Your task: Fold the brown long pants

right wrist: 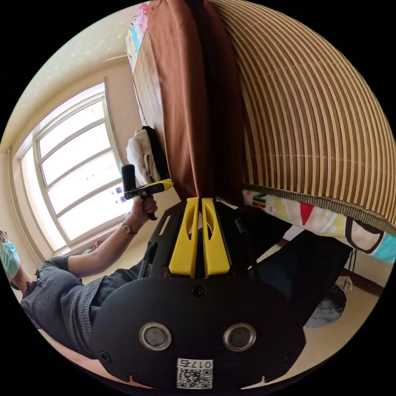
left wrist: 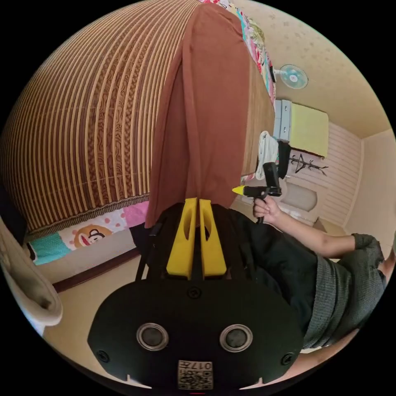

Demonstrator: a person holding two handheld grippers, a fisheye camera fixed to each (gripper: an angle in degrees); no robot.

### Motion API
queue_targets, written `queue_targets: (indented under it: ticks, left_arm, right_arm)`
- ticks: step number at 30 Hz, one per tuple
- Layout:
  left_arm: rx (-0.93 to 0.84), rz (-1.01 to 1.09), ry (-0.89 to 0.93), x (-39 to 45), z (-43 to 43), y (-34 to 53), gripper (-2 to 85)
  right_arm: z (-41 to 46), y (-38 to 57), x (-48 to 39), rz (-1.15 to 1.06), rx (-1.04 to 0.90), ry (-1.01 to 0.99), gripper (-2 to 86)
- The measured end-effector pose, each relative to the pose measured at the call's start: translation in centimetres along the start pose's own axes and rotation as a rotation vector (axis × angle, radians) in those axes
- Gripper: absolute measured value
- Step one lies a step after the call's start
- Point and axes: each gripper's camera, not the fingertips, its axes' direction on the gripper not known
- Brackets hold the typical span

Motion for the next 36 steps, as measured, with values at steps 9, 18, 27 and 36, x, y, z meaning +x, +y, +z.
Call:
queue_targets:
  ticks: [9, 18, 27, 36]
  left_arm:
    - [0.090, -0.125, -0.057, -3.4, 2.5, -1.6, 9.9]
    - [-0.148, -0.052, -0.254, -1.0, 8.9, -7.4, 4.1]
    - [-0.474, 0.018, -0.324, 0.2, 18.6, -5.4, 4.3]
    - [0.038, -0.026, 0.002, -4.0, 8.1, -13.9, 8.6]
  right_arm:
    - [-1.3, -2.5, -0.2, 0.001, -0.061, 0.279, 8.7]
    - [-0.2, -5.0, -1.2, -0.062, -0.150, 0.288, 5.0]
    - [0.4, -0.7, -1.4, -0.158, -0.360, 0.665, 2.4]
    - [-12.0, -3.1, 1.0, -0.032, 0.018, 0.294, 8.1]
